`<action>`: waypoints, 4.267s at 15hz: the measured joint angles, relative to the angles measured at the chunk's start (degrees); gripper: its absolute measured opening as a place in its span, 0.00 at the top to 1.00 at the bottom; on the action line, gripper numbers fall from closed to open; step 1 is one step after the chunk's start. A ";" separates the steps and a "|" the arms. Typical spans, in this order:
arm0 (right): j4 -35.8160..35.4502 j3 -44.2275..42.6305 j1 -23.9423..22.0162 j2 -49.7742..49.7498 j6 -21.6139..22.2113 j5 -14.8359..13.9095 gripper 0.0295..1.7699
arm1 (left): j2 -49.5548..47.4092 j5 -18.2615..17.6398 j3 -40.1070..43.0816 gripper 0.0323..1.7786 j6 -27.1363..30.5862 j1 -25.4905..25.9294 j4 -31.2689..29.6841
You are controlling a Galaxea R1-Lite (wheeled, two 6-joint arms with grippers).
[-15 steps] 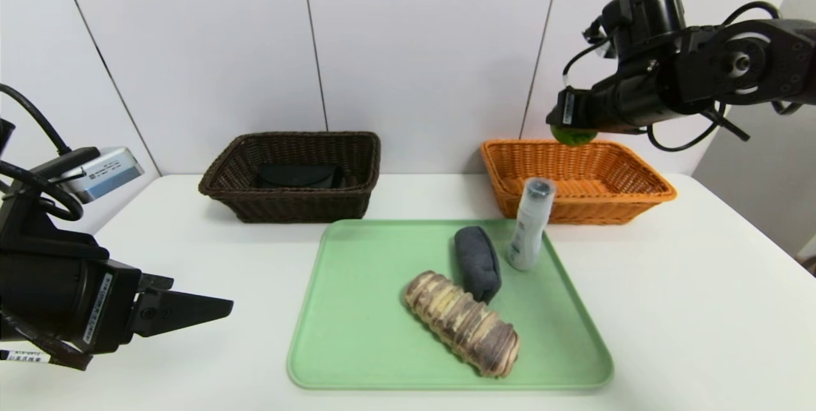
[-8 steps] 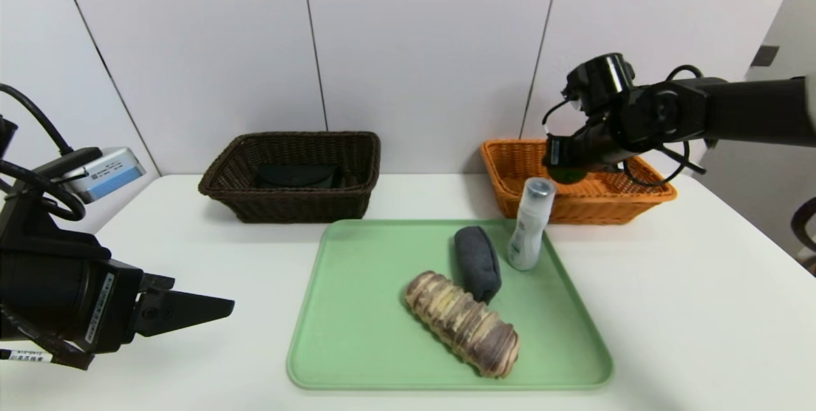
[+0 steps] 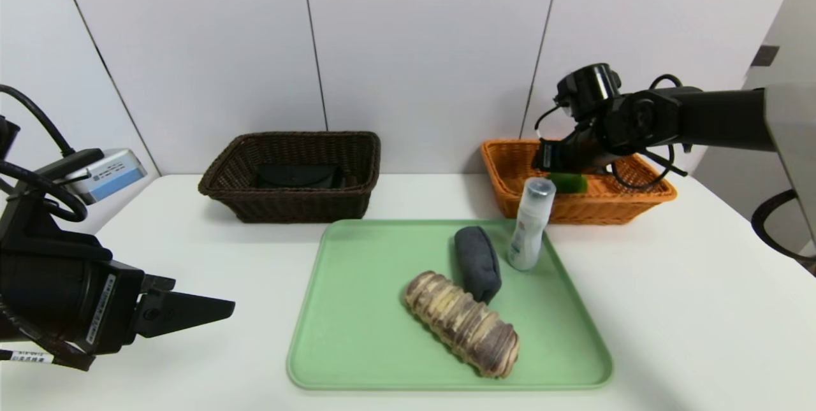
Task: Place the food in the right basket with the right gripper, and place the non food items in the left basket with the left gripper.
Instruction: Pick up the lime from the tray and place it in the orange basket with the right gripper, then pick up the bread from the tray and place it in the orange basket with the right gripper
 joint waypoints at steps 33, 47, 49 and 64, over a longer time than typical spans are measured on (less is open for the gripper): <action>10.91 15.15 39.20 -28.26 -1.84 4.41 0.04 | -0.27 -0.02 -0.02 0.05 0.09 -0.69 -0.15; 10.28 18.47 39.28 -11.41 -1.46 4.74 0.04 | -0.17 -0.02 0.04 0.05 0.05 -0.72 -1.05; 10.06 18.58 39.14 -9.90 -1.40 4.72 0.04 | -0.17 0.00 0.11 0.05 0.06 -0.72 -1.05; 7.79 19.21 37.90 -8.30 -1.16 4.52 0.60 | -0.33 0.06 0.22 0.05 0.09 -0.66 -1.02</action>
